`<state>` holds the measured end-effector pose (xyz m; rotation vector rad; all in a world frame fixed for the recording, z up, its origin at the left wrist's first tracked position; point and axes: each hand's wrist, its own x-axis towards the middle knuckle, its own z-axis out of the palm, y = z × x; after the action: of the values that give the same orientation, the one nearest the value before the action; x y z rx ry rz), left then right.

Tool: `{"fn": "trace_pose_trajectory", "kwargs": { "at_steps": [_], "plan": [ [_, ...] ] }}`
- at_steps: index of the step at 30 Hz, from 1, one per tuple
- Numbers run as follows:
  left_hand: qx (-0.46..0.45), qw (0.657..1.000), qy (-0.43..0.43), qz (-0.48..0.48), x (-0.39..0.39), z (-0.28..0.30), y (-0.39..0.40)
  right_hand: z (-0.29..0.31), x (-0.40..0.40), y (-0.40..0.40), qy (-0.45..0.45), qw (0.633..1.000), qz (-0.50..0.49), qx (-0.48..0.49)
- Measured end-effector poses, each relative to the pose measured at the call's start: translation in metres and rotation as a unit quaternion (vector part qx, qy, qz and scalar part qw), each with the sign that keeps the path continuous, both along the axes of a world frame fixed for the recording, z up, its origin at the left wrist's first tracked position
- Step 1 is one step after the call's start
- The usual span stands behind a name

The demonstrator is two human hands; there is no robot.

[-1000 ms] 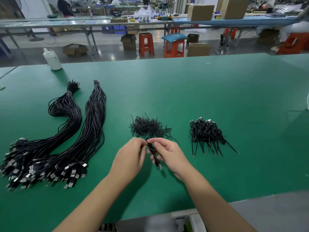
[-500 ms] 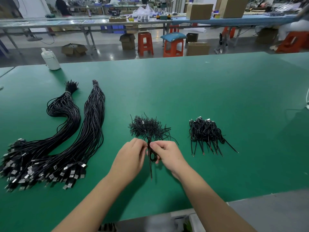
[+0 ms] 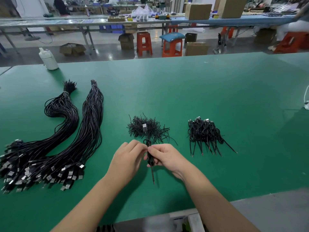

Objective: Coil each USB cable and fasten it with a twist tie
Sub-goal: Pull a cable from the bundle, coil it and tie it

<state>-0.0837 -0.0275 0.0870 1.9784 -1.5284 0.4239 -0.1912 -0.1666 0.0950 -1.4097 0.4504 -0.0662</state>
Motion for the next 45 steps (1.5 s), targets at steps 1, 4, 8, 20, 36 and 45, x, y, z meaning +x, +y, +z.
{"fn": "trace_pose_trajectory", "kwargs": {
  "at_steps": [1,4,8,20,36,45],
  "plan": [
    [-0.008,1.000,0.024,0.005,0.000,0.000,0.000,-0.001,0.000,0.000,-0.005,1.000,-0.001,0.012],
    [-0.051,0.993,0.098,0.040,0.000,-0.002,-0.002,-0.002,0.000,-0.002,-0.028,0.996,-0.005,0.090],
    [-0.079,0.981,0.159,0.072,0.004,-0.010,-0.002,-0.008,-0.004,-0.006,-0.038,0.985,0.005,0.169],
    [0.160,0.955,0.056,0.246,0.071,-0.080,0.026,0.019,-0.014,-0.095,0.220,0.912,-0.122,-0.322],
    [0.114,0.957,0.059,0.262,0.072,-0.087,0.024,0.015,-0.005,-0.187,0.413,0.645,-0.126,-0.630],
    [0.118,0.941,0.066,0.311,0.069,-0.088,0.028,-0.032,0.031,-0.071,0.179,0.824,-0.121,-0.524]
  ]
}}
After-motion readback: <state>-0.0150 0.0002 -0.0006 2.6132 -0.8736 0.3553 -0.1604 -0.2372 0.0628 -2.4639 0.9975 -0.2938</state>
